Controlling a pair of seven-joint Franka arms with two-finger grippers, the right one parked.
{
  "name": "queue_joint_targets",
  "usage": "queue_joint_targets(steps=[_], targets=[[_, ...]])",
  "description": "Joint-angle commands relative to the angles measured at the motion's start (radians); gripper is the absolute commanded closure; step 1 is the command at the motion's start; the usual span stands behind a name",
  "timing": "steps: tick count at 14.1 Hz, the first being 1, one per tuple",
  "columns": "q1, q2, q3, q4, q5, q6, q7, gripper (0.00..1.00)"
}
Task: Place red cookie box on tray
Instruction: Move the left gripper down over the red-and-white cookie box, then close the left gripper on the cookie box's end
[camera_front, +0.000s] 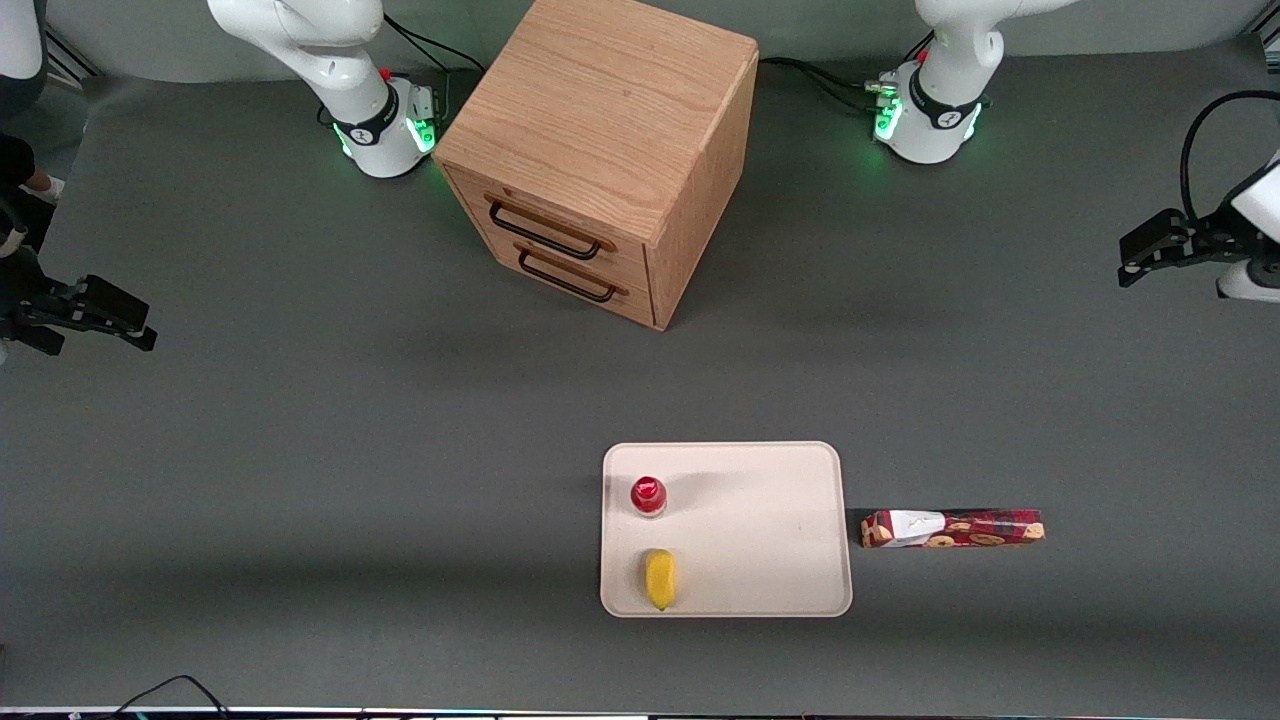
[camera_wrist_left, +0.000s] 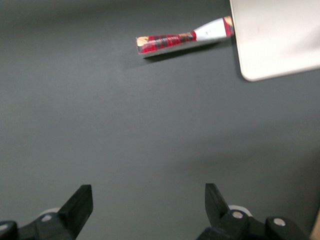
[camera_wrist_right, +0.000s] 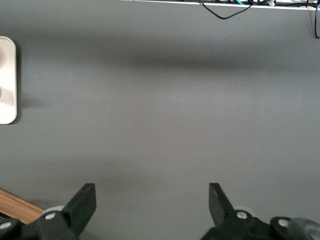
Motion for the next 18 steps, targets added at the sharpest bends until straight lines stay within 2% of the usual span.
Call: queue_joint_targets(steps=[1, 4, 8, 10, 12, 18], targets=[[-0.020, 0.073, 0.000, -0.004, 0.025, 0.093, 0.180, 0.00], [-0.034, 0.188, 0.000, 0.018, 0.027, 0.237, 0.473, 0.00], [-0.037, 0.454, 0.000, 0.221, 0.016, 0.282, 0.795, 0.00], [-0.067, 0.527, 0.000, 0.260, 0.022, 0.291, 0.863, 0.00], [-0.098, 0.576, 0.000, 0.269, 0.048, 0.393, 0.918, 0.00], [-0.139, 0.697, 0.000, 0.257, 0.068, 0.561, 0.963, 0.00]])
